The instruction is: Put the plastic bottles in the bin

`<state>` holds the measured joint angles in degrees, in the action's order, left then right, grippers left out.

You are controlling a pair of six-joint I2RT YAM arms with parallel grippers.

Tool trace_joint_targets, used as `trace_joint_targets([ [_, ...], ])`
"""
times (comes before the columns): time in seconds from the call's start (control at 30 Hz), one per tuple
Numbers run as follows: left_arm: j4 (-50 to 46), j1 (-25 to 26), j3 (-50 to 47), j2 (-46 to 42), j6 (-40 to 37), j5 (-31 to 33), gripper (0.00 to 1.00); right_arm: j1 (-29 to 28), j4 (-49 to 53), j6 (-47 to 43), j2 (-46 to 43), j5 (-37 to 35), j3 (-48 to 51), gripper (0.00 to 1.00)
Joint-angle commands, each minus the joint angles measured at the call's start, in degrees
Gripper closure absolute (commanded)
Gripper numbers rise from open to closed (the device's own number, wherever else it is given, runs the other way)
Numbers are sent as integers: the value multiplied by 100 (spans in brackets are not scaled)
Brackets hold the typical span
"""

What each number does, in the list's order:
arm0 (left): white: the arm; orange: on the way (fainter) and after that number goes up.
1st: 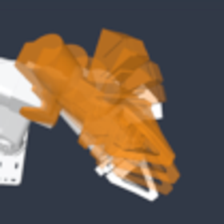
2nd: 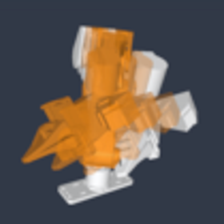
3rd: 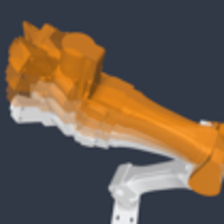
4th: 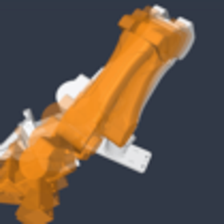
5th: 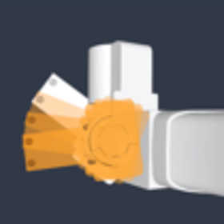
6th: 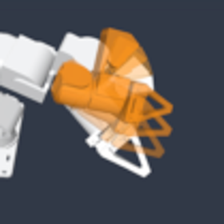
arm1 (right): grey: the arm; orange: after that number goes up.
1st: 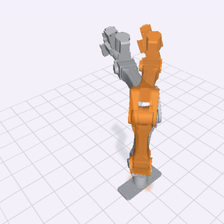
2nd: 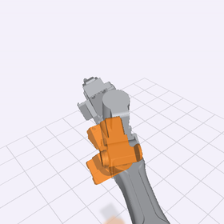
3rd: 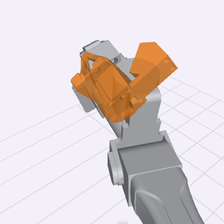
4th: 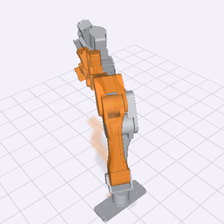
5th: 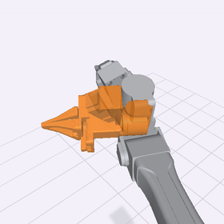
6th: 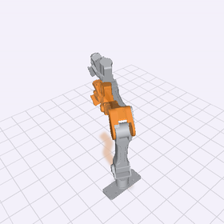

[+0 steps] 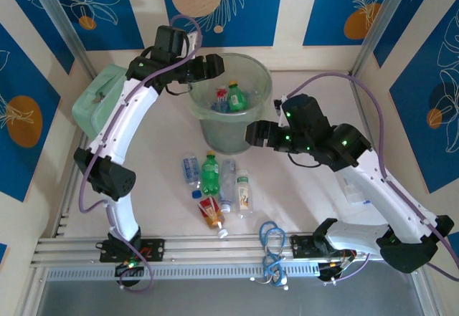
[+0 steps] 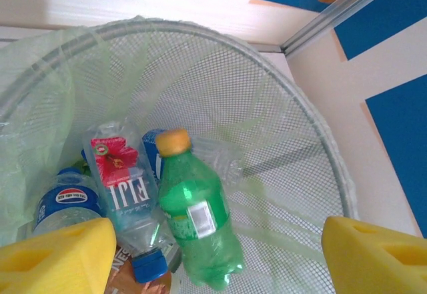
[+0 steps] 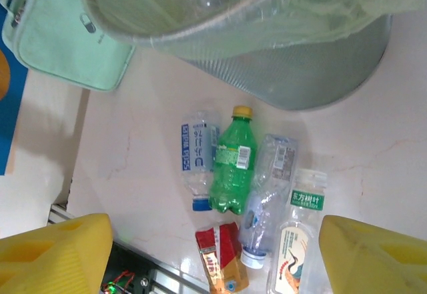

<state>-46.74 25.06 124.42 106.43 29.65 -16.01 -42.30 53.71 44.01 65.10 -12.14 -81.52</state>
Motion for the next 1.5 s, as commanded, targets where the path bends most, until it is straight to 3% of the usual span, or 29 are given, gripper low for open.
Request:
trace_joint_targets([
  [0.0,417,43,-203,-679,35,63,19,-253,181,159,-2,-219,274,16],
  [0.2,1313,17,-1724,-1797,204,151,11,-678,144,519,193,-251,1005,11],
  [0.33,1923,-1,-2767,-2542,394,98,0,-717,8,805,381,8,1507,10],
  [0.77,2053,-201,-4479,-3907,668,256,0,-1175,218,1029,2044,479,1718,10],
  [1.27,2299,-309,-4928,-4078,912,110,0,-1098,526,1146,3327,702,1380,15],
  [1.47,2341,-326,-5033,-4122,973,81,1,-1013,555,1169,3562,772,1370,22],
])
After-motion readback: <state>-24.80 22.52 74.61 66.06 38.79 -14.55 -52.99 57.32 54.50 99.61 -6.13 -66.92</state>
